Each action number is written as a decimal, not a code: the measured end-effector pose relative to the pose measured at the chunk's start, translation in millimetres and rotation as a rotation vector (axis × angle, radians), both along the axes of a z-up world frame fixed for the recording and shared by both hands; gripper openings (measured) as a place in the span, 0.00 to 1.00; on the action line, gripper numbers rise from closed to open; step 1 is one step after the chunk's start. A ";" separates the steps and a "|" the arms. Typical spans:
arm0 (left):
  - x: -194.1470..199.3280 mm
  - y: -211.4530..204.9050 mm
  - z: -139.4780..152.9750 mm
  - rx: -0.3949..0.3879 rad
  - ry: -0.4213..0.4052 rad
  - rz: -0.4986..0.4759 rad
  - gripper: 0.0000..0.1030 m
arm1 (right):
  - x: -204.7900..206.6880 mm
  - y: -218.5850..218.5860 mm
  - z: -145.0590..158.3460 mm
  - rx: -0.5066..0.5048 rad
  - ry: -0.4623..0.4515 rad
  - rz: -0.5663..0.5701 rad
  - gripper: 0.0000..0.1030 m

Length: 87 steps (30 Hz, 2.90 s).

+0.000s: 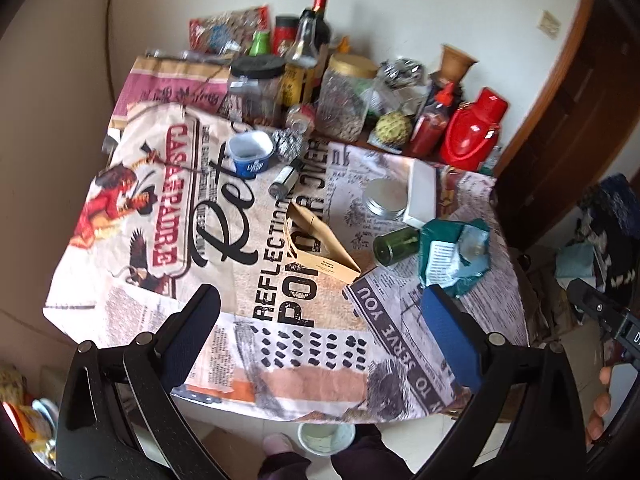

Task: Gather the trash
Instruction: 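Move both tools to the table toward the green bag and brown paper, then grasp the brown paper scrap with left gripper while right gripper grasps the green bag, then carry the paper and green bag with both grippers over the white bucket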

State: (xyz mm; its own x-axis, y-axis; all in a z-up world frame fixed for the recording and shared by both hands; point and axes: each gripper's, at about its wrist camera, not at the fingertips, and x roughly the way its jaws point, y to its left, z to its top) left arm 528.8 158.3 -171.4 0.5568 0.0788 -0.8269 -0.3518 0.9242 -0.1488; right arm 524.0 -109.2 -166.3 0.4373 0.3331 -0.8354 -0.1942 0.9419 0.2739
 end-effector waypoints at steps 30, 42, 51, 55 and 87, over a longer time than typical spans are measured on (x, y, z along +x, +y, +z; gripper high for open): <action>89.5 3.0 -125.3 -0.141 0.198 0.165 0.12 | 106.3 14.9 -132.4 0.152 0.411 0.124 0.36; 52.1 22.1 -82.4 -0.108 0.103 0.087 0.04 | 69.7 18.7 -87.1 0.091 0.272 0.109 0.27; 8.8 35.3 -34.2 -0.086 -0.016 -0.064 0.03 | 12.8 25.6 -37.0 0.080 0.111 -0.006 0.27; -16.0 38.1 -13.0 -0.066 -0.059 -0.139 0.03 | -18.2 30.6 -16.3 0.066 0.039 -0.043 0.27; -223.1 -110.7 25.1 -0.044 -0.160 -0.154 0.03 | -198.5 -58.5 -4.1 0.045 -0.021 0.145 0.27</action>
